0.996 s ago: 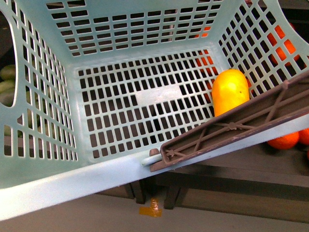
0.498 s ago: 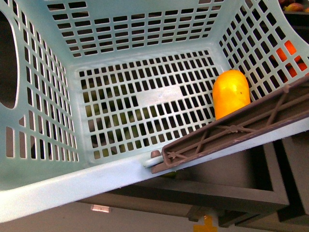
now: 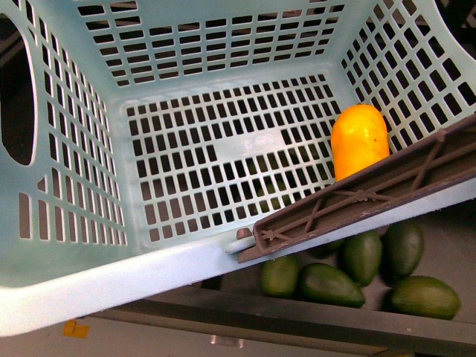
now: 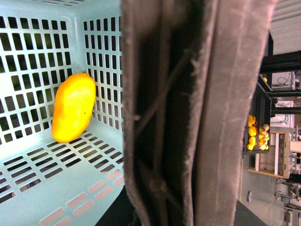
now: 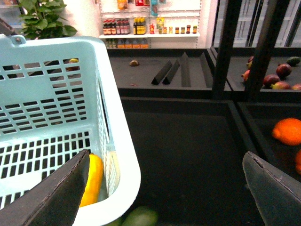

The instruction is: Pick mango and avocado into basket

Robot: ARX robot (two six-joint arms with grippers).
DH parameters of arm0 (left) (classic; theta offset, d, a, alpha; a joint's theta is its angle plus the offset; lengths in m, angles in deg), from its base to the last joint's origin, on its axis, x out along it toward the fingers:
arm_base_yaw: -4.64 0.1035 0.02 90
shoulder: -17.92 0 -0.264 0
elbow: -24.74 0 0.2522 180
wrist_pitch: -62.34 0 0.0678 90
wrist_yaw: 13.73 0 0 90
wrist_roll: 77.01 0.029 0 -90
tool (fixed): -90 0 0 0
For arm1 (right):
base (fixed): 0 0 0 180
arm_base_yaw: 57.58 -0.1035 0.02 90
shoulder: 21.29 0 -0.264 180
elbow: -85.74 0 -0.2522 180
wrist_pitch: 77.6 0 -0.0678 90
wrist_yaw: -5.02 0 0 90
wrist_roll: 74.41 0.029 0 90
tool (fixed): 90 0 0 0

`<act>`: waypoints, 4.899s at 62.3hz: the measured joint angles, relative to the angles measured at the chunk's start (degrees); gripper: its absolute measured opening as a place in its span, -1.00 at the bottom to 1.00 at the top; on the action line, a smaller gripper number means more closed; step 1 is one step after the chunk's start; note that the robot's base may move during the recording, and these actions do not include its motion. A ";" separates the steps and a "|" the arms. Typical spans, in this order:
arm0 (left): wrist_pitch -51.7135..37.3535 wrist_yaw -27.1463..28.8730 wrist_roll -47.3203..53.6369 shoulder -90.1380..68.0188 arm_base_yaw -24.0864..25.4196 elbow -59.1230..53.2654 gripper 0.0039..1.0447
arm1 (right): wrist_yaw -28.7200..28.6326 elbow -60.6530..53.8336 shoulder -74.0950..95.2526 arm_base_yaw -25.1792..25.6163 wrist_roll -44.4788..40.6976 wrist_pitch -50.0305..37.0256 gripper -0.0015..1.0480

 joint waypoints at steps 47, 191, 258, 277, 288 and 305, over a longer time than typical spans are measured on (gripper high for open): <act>-0.02 -0.81 -0.31 0.00 -0.22 0.02 -0.71 | 2.29 18.49 15.91 23.43 25.07 35.41 0.83; 0.00 0.04 -0.07 0.00 0.04 0.02 -0.71 | 1.97 72.48 113.22 3.78 55.58 19.06 0.83; 0.00 0.02 -0.07 0.00 0.04 0.02 -0.71 | 0.26 74.40 116.65 6.80 49.57 21.86 0.83; 0.00 0.02 -0.07 0.00 0.04 0.02 -0.71 | 0.52 77.20 120.10 6.80 50.03 21.68 0.83; 0.00 0.04 -0.07 0.00 0.04 0.02 -0.71 | 0.98 79.17 121.17 6.69 50.01 21.55 0.83; 0.00 0.04 -0.07 0.00 0.04 0.02 -0.71 | 1.46 78.99 121.68 7.13 49.66 20.15 0.23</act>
